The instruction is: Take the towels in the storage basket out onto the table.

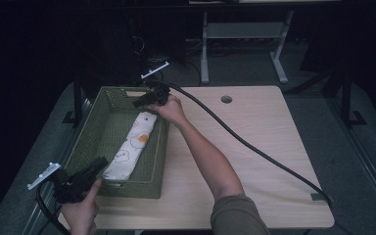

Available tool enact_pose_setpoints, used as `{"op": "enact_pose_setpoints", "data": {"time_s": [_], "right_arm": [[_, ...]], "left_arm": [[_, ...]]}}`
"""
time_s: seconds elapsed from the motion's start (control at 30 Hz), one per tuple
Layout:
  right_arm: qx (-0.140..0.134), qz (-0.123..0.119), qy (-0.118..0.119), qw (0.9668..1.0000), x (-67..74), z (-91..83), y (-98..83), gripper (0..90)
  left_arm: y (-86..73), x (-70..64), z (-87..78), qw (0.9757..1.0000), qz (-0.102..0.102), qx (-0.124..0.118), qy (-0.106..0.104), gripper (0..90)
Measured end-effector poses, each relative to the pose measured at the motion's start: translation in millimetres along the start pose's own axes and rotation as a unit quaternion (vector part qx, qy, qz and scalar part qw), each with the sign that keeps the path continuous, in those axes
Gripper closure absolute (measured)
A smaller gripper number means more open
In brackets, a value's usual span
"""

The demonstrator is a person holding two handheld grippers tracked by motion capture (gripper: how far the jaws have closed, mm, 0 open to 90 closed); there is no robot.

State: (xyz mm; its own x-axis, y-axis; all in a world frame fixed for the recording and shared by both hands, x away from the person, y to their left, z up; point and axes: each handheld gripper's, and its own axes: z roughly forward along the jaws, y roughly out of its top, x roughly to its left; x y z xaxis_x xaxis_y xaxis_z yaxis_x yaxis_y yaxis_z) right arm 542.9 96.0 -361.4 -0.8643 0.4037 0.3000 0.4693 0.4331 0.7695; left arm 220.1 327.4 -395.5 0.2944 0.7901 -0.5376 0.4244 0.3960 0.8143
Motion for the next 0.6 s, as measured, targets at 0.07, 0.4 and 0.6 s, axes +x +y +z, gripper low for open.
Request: {"op": "enact_pose_setpoints", "data": {"time_s": [0.07, 0.4, 0.6], "right_arm": [[-0.004, -0.001, 0.003, 1.0000, 2.9, -2.3, 1.4, 52.5], [-0.021, -0.017, 0.015, 0.9995, 13.3, -22.1, 1.1, 47.2], [-0.031, -0.020, 0.021, 0.9991, 16.0, -38.6, -2.8, 43.3]], "left_arm": [[0.3, -2.0, 0.2, 1.0000, 0.004, 0.000, -0.003, 65.5], [-0.6, -15.9, 3.5, 0.9994, 0.031, 0.003, -0.013, 62.8], [-1.2, -23.8, 6.3, 0.9991, 0.039, 0.005, -0.015, 60.4]]}}
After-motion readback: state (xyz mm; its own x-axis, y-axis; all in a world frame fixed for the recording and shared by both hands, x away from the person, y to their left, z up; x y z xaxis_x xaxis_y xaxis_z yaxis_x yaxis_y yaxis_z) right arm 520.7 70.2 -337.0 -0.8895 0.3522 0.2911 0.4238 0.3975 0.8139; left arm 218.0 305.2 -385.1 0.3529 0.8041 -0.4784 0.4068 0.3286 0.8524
